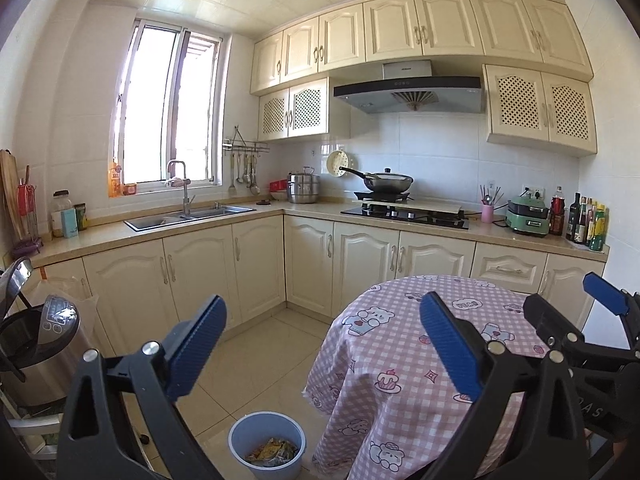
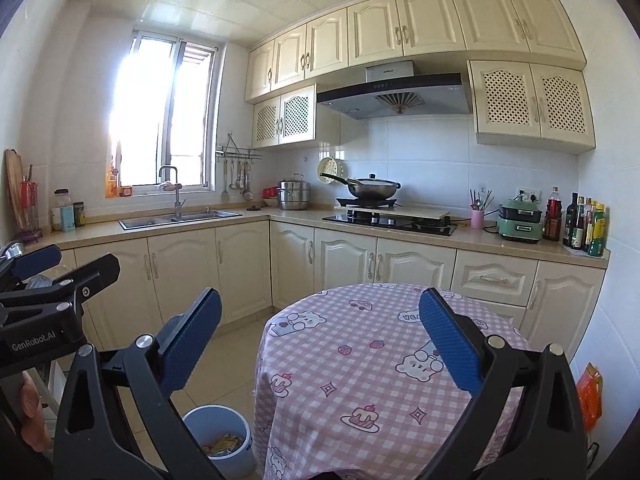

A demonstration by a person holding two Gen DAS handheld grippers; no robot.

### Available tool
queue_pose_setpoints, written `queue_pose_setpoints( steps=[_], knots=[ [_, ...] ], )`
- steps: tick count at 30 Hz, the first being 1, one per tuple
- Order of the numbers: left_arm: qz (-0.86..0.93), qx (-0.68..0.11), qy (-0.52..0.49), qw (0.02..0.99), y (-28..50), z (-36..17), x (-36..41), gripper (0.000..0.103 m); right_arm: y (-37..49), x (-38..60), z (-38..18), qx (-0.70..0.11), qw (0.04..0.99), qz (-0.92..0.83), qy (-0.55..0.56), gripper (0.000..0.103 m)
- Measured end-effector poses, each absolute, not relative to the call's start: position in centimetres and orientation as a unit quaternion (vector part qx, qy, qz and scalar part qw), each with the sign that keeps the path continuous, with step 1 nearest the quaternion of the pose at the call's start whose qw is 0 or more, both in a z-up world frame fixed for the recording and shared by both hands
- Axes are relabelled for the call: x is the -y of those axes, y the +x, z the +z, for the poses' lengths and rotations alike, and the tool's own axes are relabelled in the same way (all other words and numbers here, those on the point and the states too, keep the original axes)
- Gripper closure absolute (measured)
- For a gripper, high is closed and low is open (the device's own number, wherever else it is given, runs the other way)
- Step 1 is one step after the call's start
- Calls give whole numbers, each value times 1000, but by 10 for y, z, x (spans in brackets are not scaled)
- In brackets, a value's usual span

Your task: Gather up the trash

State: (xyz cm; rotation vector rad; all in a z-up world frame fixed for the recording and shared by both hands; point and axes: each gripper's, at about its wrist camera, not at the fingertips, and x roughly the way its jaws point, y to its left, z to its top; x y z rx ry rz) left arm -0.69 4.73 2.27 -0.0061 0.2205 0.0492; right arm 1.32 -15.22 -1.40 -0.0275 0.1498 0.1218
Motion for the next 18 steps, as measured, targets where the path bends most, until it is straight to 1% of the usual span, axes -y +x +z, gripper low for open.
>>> queue_pose_setpoints(
  steps=[18],
  knots=[
    [18, -107, 10, 994, -8, 19, -43, 8, 11, 156, -18, -74, 995, 57, -14, 7]
  ],
)
